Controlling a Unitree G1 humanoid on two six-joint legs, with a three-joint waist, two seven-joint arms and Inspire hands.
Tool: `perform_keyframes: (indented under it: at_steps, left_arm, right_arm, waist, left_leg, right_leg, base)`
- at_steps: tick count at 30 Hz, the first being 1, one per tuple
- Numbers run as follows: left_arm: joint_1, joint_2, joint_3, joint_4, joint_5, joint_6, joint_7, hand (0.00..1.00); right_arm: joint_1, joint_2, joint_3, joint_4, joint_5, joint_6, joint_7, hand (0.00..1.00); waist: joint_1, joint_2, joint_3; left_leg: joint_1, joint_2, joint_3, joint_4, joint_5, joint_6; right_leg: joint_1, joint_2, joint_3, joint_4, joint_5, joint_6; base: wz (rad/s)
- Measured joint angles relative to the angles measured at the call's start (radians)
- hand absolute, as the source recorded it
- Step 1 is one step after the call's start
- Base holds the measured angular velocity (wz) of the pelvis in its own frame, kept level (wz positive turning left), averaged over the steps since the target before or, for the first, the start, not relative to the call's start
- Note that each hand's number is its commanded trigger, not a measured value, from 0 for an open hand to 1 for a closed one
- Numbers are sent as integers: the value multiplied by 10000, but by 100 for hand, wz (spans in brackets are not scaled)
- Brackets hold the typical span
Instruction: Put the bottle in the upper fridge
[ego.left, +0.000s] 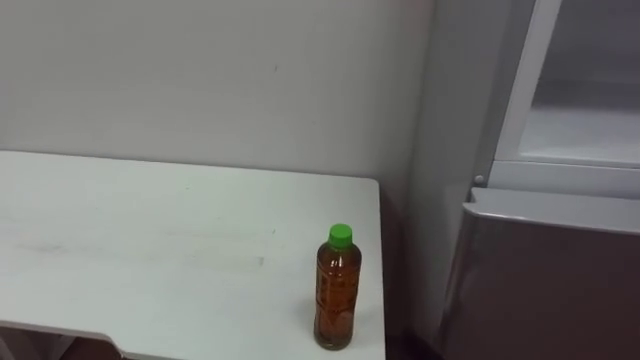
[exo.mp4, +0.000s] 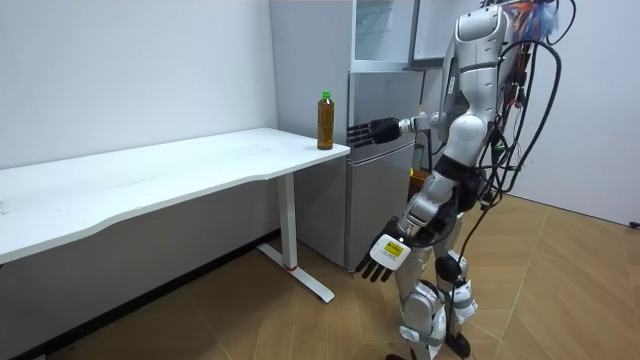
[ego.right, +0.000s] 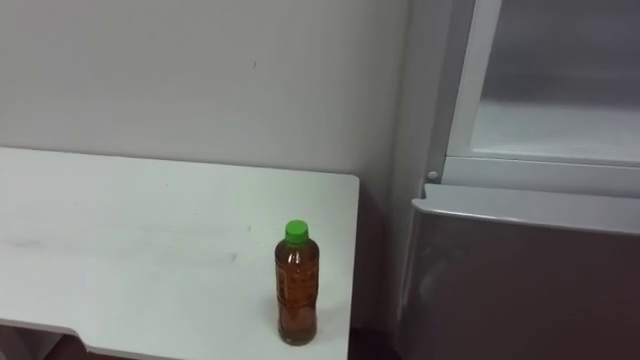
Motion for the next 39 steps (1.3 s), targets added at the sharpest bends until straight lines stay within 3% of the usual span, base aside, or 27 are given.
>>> perform_keyframes:
  at_steps: [17,26,29,39]
  left_arm:
    - [45,72,232,-4,15,-4,1,0]
    - [52,140,498,9,169,-50,2,0]
    - [53,293,521,-17,383,-52,67,0]
    - [55,396,642,-86,579,-113,107,0]
  right_arm:
    - [-209,-145,-5,-392,3,0,-828,0]
    - [-424,-168,-8,-789,-32,-6,-1117,0]
    - [-500,-176,-8,-794,-266,-39,-1281,0]
    - [-887,-347,-3,-791,-996,-119,-2088,0]
  waist:
    - [80,-200,-21]
    - [351,-271,-16]
    - [337,-280,-13]
    - [549,-230,16]
  left_leg:
    - [-4,10,7,-7,8,8]
    - [-40,10,-25,11,11,10]
    - [-148,-7,-138,88,11,11]
    - [-683,-12,-335,328,79,42]
  right_leg:
    - [-78,-1,26,129,7,-3]
    - [-92,-3,-3,134,8,-4]
    - [-95,-23,-173,138,8,-3]
    - [-424,-41,-446,180,35,-46]
  base:
    - [0]
    - [0]
    - [12]
    - [7]
